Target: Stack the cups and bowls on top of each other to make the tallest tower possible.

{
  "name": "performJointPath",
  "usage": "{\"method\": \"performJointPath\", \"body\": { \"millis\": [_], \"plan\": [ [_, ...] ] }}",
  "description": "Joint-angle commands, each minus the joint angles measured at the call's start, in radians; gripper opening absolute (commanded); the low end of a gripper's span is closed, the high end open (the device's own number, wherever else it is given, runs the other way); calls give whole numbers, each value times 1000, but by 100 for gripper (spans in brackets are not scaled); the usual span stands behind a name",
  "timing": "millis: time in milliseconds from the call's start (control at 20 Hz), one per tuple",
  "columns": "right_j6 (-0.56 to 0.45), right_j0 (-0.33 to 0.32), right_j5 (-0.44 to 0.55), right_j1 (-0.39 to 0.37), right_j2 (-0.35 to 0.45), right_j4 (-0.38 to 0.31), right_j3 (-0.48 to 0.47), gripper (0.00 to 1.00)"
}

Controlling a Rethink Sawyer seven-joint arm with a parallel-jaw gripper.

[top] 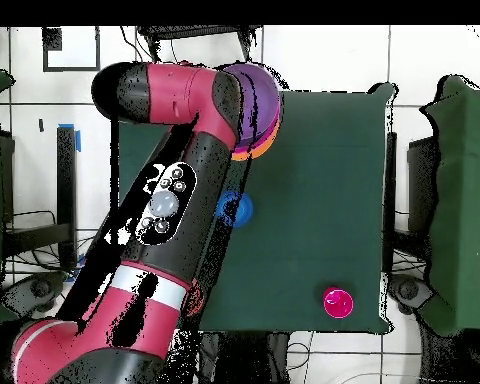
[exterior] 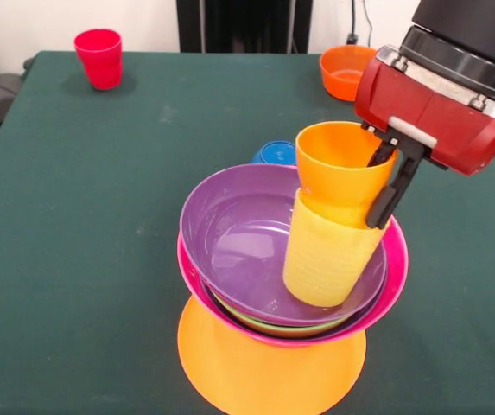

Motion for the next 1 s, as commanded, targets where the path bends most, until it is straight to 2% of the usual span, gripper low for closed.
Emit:
{"method": "performJointPath", "body": {
  "millis": [50,100,150,300,550,700,1000],
  "plan": [
    [194,14,43,-15,47,-20,73,0],
    [187,12,49,-15,45,-22,71,0],
    [169,10,54,-13,42,-28,65,100],
    [137,6,63,-13,46,-36,57,100],
    [131,5,14,-21,63,-35,73,100],
    [158,5,50,-23,53,-23,68,100],
    [148,9,79,-66,58,-22,97,100]
  ]
}}
